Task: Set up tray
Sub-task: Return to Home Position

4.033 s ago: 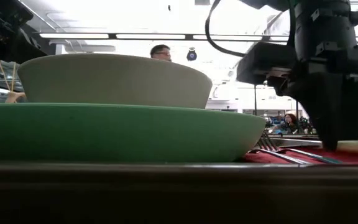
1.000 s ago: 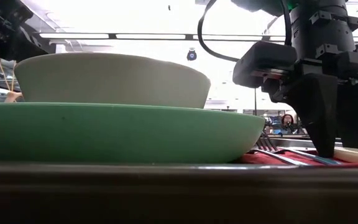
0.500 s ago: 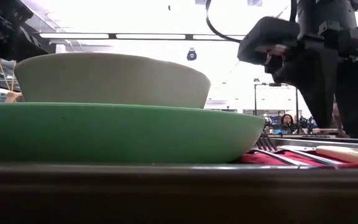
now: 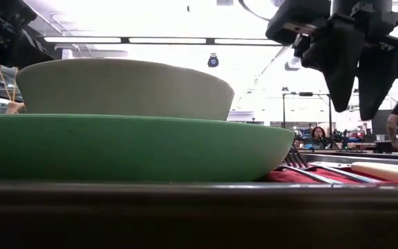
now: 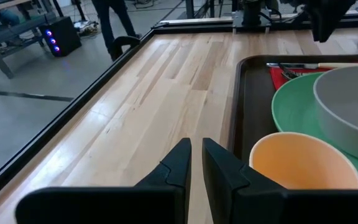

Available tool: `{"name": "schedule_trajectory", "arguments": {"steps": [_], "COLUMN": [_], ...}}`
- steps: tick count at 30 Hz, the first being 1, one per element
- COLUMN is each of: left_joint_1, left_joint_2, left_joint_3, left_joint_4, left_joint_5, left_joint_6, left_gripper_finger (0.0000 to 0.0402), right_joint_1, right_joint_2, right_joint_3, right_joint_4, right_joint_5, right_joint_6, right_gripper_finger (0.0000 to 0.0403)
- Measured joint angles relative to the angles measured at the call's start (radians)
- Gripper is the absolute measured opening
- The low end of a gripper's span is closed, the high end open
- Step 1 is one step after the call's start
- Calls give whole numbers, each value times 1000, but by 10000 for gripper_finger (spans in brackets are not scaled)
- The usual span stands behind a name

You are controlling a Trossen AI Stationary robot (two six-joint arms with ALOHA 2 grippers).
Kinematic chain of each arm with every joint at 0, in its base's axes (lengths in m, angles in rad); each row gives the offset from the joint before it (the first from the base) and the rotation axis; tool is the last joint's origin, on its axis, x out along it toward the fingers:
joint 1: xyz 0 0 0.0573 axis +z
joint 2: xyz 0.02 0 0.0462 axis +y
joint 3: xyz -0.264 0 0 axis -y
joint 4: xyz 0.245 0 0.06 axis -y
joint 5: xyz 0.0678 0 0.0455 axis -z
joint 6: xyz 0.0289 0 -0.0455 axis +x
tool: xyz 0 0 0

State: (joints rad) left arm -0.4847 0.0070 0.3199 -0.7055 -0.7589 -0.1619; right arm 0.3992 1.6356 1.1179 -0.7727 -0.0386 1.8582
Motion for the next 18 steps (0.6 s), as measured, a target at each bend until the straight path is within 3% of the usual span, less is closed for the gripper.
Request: {"name": "schedule_trajectory", "arguments": {"steps": [18], "left_joint_1": [0], "left_joint_2": [0], "left_joint_3": [0], "left_joint_4": [1], "left_joint_5": [0], "left_joint_6": [0], "left_gripper_finger": [69], "right_joint_1": [-1], "right_joint_2": [-131], "right_joint_3": [0], "right_joint_4": [-104], "right_joint_5": [271], "right_joint_6": [-163], "right_gripper_finger": [110]}}
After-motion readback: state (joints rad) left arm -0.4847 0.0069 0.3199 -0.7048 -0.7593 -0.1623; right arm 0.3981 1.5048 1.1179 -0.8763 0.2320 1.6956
